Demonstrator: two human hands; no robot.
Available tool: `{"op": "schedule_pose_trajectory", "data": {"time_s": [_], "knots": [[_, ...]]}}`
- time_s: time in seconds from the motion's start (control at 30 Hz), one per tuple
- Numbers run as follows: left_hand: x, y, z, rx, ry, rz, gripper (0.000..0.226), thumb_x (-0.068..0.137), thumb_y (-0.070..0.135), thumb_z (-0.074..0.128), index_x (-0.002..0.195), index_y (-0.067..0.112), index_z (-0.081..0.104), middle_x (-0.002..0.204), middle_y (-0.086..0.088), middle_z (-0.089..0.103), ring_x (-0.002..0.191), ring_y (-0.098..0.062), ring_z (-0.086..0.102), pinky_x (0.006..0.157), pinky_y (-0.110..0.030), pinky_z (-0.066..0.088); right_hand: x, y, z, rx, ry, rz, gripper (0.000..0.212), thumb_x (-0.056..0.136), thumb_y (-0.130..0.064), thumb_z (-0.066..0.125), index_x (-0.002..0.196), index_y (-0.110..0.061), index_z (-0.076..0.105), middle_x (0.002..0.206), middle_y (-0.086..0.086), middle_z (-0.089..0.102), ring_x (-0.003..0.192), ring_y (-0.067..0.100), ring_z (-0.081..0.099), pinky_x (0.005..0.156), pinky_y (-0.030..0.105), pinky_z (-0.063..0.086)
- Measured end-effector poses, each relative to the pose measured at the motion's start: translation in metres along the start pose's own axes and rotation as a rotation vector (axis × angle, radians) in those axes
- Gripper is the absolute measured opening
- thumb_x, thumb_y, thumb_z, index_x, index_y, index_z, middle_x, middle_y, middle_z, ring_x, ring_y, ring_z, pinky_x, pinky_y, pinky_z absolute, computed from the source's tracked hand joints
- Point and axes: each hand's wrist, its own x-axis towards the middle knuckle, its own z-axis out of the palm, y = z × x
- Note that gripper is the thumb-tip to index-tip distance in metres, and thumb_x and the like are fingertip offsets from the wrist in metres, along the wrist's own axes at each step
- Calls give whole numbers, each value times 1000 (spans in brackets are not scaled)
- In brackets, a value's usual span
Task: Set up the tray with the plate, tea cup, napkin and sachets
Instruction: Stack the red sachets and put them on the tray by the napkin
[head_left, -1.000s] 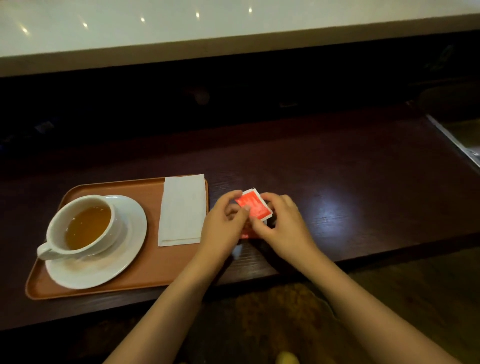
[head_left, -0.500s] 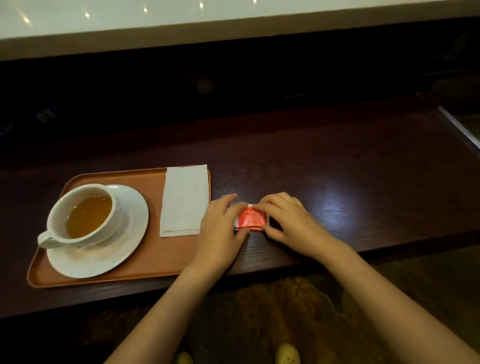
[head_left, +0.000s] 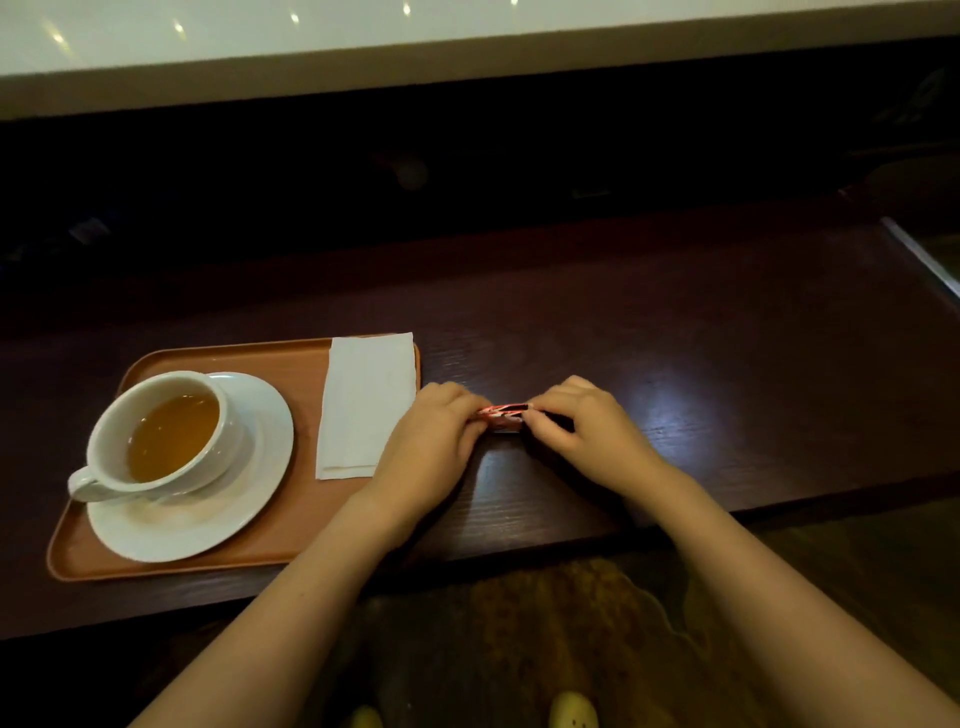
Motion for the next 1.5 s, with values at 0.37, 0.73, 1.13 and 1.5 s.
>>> {"op": "schedule_pose_trajectory", "data": {"time_s": [0.37, 0.73, 1.13, 1.5], "knots": [[31, -3, -2, -67, -147, -156, 40, 86, 18, 58, 126, 15, 50, 122, -12, 57, 110, -25, 54, 90, -28, 39, 12, 11, 10, 166, -35, 47, 55, 76, -10, 67, 124, -29, 49, 116, -6, 54, 103, 6, 50, 85, 13, 38], [-8, -5, -29, -420, 69, -246, 29, 86, 14, 58, 112, 28, 57, 103, 2, 61, 76, -14, 58, 67, -21, 48, 15, -25, 0, 407, -87, 51, 61, 73, -12, 74, 126, -25, 48, 112, -4, 49, 97, 10, 55, 80, 19, 49], [-78, -49, -60, -352, 183, -485, 29, 84, 17, 62, 112, 23, 61, 101, 2, 55, 75, -5, 54, 67, -17, 44, 17, -106, 49, 108, -271, -62, 53, 78, -15, 67, 124, -16, 42, 126, 3, 40, 108, 15, 48, 88, 23, 43], [-107, -59, -42, -208, 127, -494, 38, 84, 18, 62, 121, 21, 56, 99, 1, 51, 70, -6, 48, 72, -12, 37, 7, -107, 81, -106, -359, -112, 51, 75, -37, 68, 118, -25, 44, 117, -3, 45, 105, 12, 36, 91, 32, 40]]}}
